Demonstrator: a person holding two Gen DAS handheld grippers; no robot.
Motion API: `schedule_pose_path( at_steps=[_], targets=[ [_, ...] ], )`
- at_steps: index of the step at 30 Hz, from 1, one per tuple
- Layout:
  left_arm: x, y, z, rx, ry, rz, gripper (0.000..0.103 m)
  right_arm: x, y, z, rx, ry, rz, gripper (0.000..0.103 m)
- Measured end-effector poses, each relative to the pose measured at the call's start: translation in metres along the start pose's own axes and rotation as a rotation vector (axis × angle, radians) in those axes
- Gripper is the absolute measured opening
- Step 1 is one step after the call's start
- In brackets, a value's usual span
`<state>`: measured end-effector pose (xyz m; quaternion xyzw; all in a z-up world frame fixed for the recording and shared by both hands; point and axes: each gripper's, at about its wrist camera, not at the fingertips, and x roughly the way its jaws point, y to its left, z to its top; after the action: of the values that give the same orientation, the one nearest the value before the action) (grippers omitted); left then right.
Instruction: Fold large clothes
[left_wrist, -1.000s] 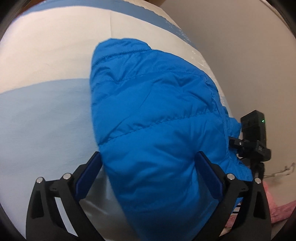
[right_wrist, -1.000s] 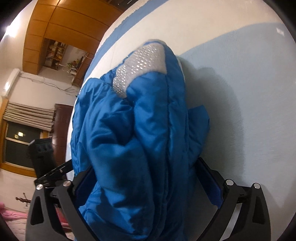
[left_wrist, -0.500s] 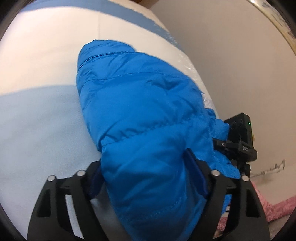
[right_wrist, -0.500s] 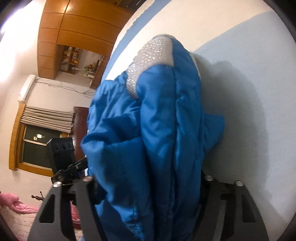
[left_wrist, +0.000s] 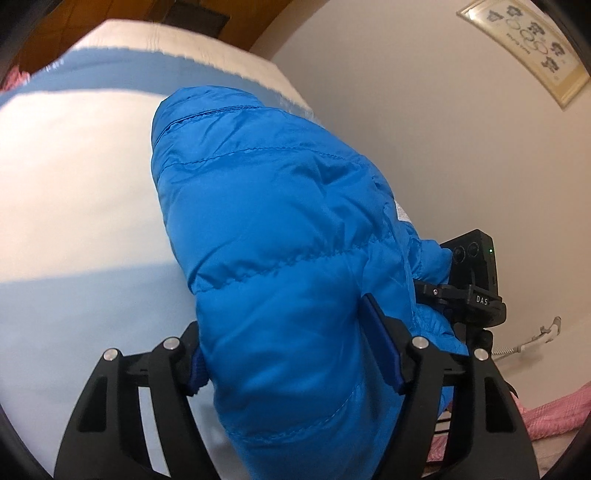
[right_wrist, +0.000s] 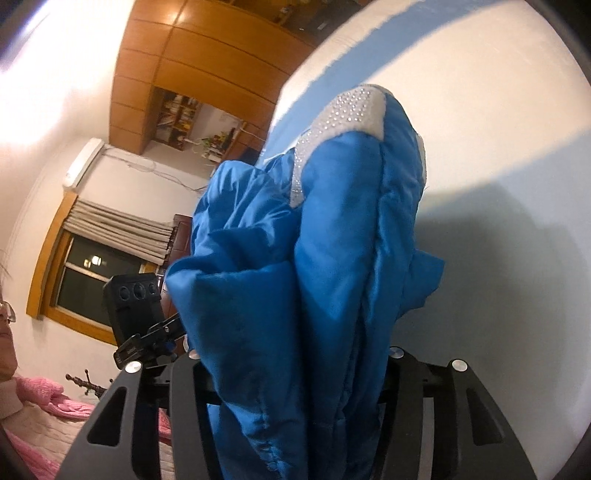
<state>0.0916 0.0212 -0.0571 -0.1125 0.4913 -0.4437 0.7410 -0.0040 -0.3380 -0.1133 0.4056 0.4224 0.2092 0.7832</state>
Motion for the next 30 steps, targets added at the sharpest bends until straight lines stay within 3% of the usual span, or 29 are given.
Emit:
schedule_pose_path(
  at_steps=[11,21,25,30],
  targets=[
    [-0.039,0.067,0.044,-0.039,-0.071,0.076,0.071,0.073,0.039,0.063,-0.094,0.077,-0.007,0.051],
    [-0.010,0.150,0.075,-0.143,-0.038,0.123,0.071,0.150,0.009,0.099,-0.042,0.182,-0.041,0.051],
    [0.014,0.185,0.070,-0.194,0.005,0.148,0.074,0.177,-0.012,0.106,-0.012,0.215,-0.105,0.055],
    [0.020,0.187,0.065,-0.193,0.005,0.134,0.083,0.177,-0.032,0.097,0.023,0.207,-0.096,0.059]
  ],
)
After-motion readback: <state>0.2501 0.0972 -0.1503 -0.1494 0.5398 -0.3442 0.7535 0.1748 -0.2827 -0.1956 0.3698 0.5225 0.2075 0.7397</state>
